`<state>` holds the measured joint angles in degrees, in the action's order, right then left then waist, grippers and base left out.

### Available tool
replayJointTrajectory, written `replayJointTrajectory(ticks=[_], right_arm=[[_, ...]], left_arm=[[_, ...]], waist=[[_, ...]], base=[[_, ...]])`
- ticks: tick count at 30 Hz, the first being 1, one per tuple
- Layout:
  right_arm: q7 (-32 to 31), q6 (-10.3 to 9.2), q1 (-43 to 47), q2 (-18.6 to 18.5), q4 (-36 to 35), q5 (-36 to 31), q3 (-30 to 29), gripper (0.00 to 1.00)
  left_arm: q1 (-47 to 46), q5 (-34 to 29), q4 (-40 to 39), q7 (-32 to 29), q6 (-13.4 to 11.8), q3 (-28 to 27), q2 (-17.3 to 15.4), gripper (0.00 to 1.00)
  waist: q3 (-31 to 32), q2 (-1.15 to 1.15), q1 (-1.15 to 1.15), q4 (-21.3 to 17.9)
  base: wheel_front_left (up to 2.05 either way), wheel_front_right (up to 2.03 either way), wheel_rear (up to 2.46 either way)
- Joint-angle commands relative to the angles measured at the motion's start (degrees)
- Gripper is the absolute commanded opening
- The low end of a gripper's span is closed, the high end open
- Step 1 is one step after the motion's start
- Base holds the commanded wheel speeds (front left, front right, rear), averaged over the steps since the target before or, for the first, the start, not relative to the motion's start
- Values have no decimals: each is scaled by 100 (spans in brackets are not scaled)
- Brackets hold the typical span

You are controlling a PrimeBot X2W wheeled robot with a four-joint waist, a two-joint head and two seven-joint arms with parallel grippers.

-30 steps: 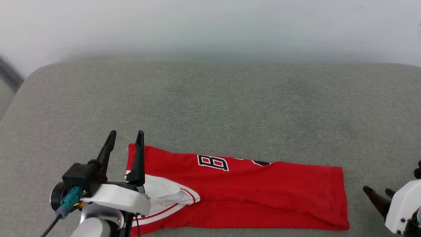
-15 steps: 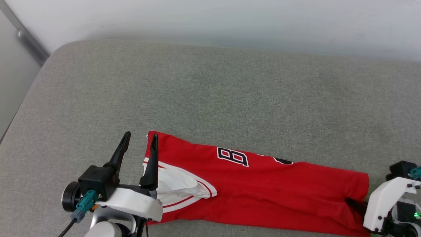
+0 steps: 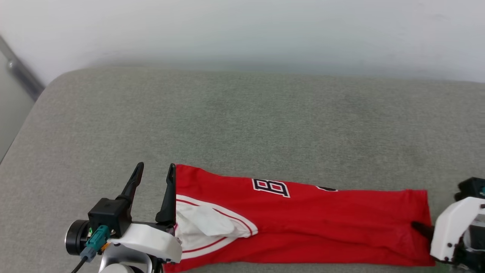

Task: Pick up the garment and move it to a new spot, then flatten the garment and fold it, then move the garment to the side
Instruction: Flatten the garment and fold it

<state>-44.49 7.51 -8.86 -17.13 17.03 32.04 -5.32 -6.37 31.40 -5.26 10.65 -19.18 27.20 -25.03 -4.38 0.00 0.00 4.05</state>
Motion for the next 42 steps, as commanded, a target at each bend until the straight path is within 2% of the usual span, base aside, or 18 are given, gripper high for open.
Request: replayJointTrajectory(ticks=[1,3,11,16,19,22,26,28,32,37,42], right_arm=[[-38,-5,80,-55,-35,-83,-160,0],[-74,-5,124,-68,-61,-122,-305,0],[-335,-3,444,-39,-510,-259,-1572,0],[-684,-3,222,550,-733,351,-1894,0],[-1120,-3,120,1071,-779,894,-1916,0],[-1510,-3,10,1337,-790,1551,-1807,0],[-1703,-3,-14,1441,-453,2779,-1275,0],[-1518,-3,-23,1437,-219,3434,-802,0],[-897,-3,-134,1427,100,4313,300,0],[-42,-3,-407,1426,368,4876,1681,0],[698,-2,-722,1426,660,5026,2543,0]], left_arm=[[47,-30,-25,-12,-28,-7,-33,100],[63,-31,-42,-16,-40,1,-34,100],[96,-21,-127,-47,-91,13,-59,100],[90,-12,-142,-55,-98,42,-50,100],[96,-1,-135,-67,-86,71,-37,100],[70,-1,-119,-79,-60,121,-15,100],[-1,-5,-91,-108,-6,199,29,100],[-47,-9,-69,-119,22,242,47,100],[-165,-24,-25,-136,88,305,79,100],[-303,-26,56,-129,171,368,129,100],[-412,-14,131,-85,237,421,183,100]], waist=[[57,0,0,-114],[66,0,0,-160],[75,0,0,-435],[73,0,0,-502],[95,0,0,-484],[109,0,0,-424],[107,0,0,-294],[94,0,0,-222],[32,0,0,-86],[-54,0,0,76],[-161,0,0,227]], base=[[0,0,0],[0,0,0],[0,0,0],[0,0,0],[0,0,0],[0,0,0],[0,0,0],[0,0,0],[0,0,0],[0,0,0],[0,0,0]])
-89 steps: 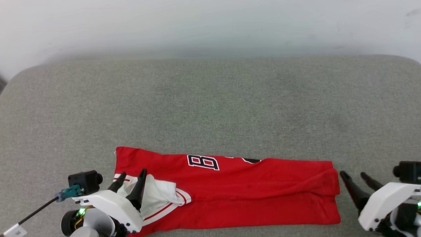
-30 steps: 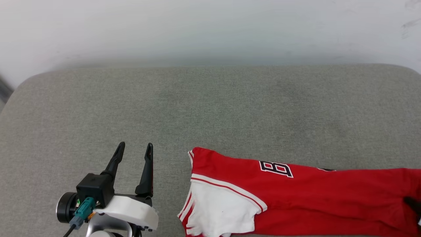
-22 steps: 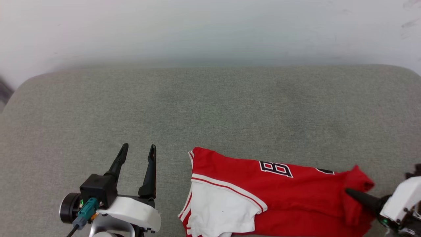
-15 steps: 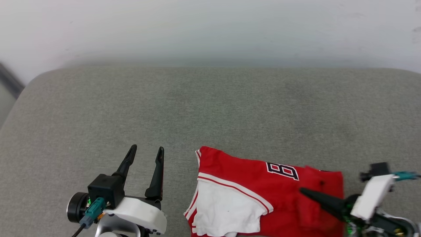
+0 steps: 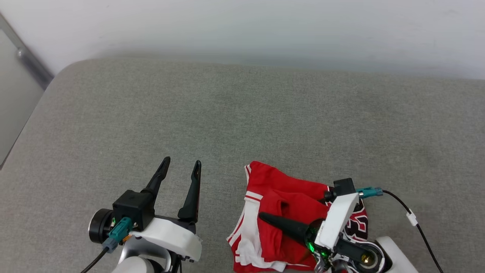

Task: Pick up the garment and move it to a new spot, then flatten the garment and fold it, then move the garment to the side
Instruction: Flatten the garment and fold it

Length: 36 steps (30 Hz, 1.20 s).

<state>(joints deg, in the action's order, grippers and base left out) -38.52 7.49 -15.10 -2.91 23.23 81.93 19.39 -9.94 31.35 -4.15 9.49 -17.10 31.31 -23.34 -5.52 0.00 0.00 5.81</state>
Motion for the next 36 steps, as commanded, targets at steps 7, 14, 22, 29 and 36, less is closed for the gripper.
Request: replayJointTrajectory(ticks=[7,14,22,29,36], right_arm=[[919,0,-434,3,347,-170,617,100],[1282,0,-677,-310,-66,-740,1064,100],[2839,0,-888,-1388,-164,-3177,1230,100],[3752,-1,-514,-1642,-15,-4862,39,100],[4433,-1,381,-1364,-1091,-6166,-1531,100]], left_arm=[[-114,13,123,128,84,21,60,100],[-77,50,193,181,58,-16,39,100],[47,105,228,219,-45,-101,-11,100],[246,199,270,297,-169,-280,-54,100],[370,175,335,412,-234,-419,-98,100]], waist=[[-166,0,0,130],[-128,0,0,63],[30,0,0,-113],[120,0,0,-336],[218,0,0,-477]], base=[[0,0,0],[0,0,0],[0,0,0],[0,0,0],[0,0,0]])
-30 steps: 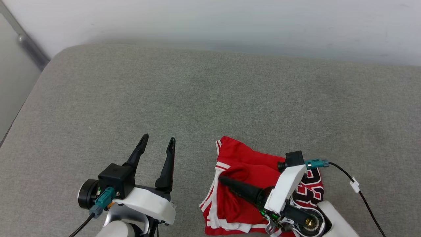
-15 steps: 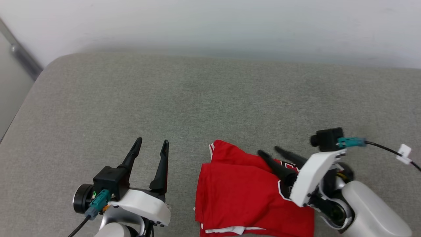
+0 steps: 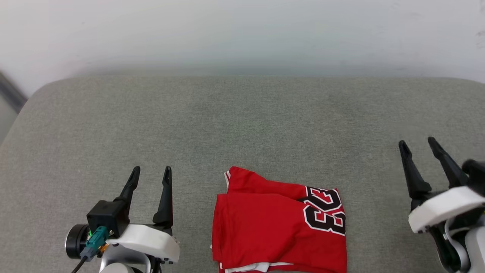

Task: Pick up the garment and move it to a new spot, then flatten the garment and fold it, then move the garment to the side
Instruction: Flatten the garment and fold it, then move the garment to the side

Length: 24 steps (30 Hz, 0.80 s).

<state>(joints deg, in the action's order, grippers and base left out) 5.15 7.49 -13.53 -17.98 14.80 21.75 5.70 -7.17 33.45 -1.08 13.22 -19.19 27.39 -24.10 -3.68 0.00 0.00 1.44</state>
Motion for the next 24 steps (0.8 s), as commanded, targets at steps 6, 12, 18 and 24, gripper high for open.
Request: replayJointTrajectory(ticks=[6,12,18,24], right_arm=[[-67,-1,1041,604,-1440,-631,-689,100],[-548,-1,1899,1021,-2298,-869,-867,100],[-750,-1,2329,1223,-2700,-902,-891,100],[-868,-1,2393,1298,-2898,-1001,-917,100]], left_arm=[[203,-44,121,91,-25,-64,-26,100],[386,-116,236,123,-2,2,-60,100],[489,-151,313,145,-14,39,-65,100],[454,-124,408,155,20,31,-67,100]], waist=[[180,0,0,-108],[408,0,0,-166],[506,0,0,-208],[507,0,0,-243]], base=[[0,0,0],[0,0,0],[0,0,0],[0,0,0]])
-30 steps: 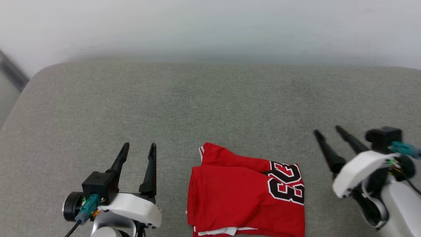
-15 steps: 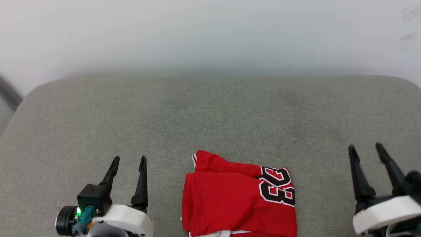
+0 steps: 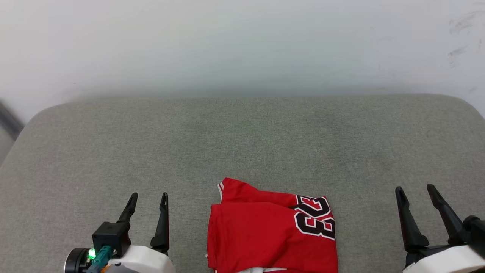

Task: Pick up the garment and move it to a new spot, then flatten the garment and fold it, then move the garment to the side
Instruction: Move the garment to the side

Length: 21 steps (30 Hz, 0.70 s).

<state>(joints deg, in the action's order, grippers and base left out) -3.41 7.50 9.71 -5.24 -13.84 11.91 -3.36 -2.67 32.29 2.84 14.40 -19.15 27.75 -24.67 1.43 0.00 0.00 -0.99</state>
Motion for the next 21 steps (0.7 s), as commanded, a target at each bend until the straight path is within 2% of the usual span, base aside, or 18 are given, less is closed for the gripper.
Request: replayJointTrajectory(ticks=[1,9,12,16,19,21], right_arm=[[-36,-2,70,32,-60,-29,-16,100],[-263,-2,9,-4,-239,-155,-89,100],[-499,-2,-78,-73,-245,-75,-333,100],[-1163,-2,-278,-320,-34,388,-880,100],[-1868,-2,-433,-581,310,1068,-1250,100],[-2453,-2,-495,-742,621,1576,-1281,100]], left_arm=[[-24,-7,33,38,26,-5,-13,100],[-133,0,98,47,8,-78,12,100],[-183,-33,52,57,-17,-163,49,100],[-271,-89,-15,77,7,-282,108,100],[-370,-152,-61,83,34,-364,170,100],[-428,-213,-115,86,66,-433,257,100]], waist=[[-9,0,0,1],[-92,0,0,-30],[-182,0,0,-4],[-353,0,0,113],[-489,0,0,241],[-565,0,0,344]], base=[[0,0,0],[0,0,0],[0,0,0],[0,0,0],[0,0,0],[0,0,0]])
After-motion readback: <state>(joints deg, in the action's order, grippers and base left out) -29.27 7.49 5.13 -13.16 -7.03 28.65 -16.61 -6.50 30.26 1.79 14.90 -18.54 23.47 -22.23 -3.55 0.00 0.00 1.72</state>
